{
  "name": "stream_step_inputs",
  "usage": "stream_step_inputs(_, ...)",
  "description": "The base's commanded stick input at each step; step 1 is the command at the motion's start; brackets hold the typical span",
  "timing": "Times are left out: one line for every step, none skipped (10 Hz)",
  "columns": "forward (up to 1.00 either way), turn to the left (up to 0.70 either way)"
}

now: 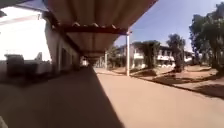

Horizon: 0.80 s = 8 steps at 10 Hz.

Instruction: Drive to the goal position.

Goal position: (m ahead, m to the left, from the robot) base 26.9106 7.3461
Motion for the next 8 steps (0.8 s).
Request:
stream_step_inputs(0.85,0.0)
stream_step_inputs(0.85,0.33)
stream_step_inputs(0.85,0.34)
stream_step_inputs(0.85,0.34)
stream_step_inputs(0.85,0.21)
stream_step_inputs(0.85,0.07)
stream_step_inputs(0.85,0.0)
stream_step_inputs(0.85,0.0)
